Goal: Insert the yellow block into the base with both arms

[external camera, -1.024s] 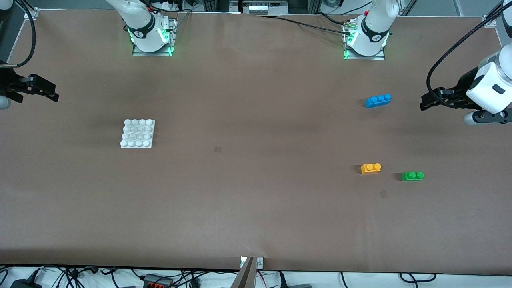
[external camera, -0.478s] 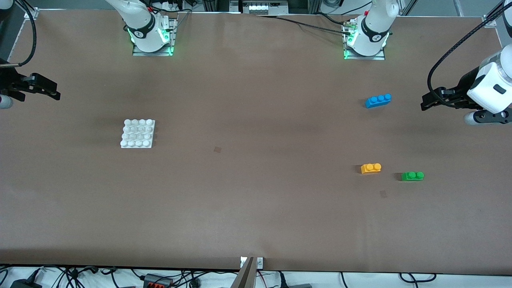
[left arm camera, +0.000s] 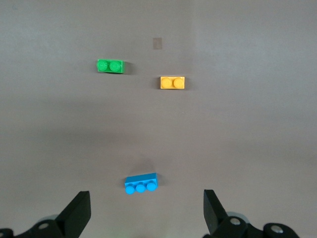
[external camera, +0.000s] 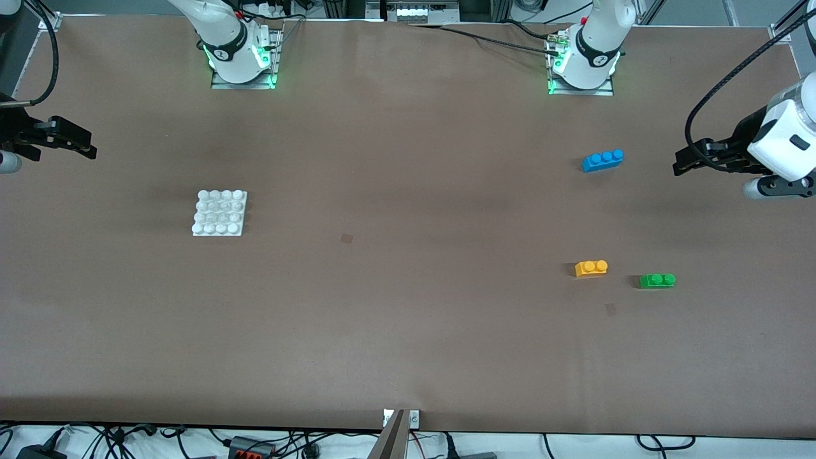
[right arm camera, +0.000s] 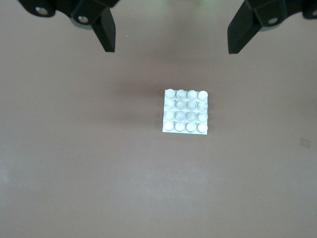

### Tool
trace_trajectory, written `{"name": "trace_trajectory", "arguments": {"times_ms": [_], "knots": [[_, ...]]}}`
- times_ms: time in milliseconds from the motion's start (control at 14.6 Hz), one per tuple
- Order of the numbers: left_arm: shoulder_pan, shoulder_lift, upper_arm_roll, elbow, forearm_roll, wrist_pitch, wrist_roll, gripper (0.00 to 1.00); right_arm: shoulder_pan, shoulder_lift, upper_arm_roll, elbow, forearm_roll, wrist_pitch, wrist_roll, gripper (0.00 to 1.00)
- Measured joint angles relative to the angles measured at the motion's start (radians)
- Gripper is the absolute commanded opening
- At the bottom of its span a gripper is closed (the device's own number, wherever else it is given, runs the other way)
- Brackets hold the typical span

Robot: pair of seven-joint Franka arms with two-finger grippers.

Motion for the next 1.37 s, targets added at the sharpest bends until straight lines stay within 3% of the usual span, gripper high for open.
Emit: {"name": "trace_trajectory", "arguments": {"times_ms": [137,410,615,888,1093,1366], "knots": [[0.004,0.0,0.0,0.0,-0.001,0.0,0.001,1.0,0.001,0.0,0.0,0.0,0.0,-0.019,0.0,1.0],[0.004,0.0,0.0,0.0,-0.003,0.0,0.001,1.0,0.01,0.016,0.004,-0.021,-0.006,-0.203,0.005,1.0],[0.004,0.0,0.0,-0.001,-0.003,-0.001,0.001,1.0,0.011,0.057,0.002,-0.056,-0.006,-0.17,0.013,1.0],[-0.001,0.005,-0.004,-0.004,-0.004,-0.004,0.002,1.0,0.014,0.103,0.003,-0.129,-0.006,0.027,0.027,1.0],[-0.005,0.045,-0.018,-0.016,-0.004,0.02,0.005,1.0,0.014,0.113,0.003,-0.29,-0.006,0.255,0.048,1.0],[-0.013,0.132,-0.035,-0.075,-0.004,0.182,0.005,1.0,0.014,0.119,0.002,-0.524,0.031,0.624,0.059,1.0]]}}
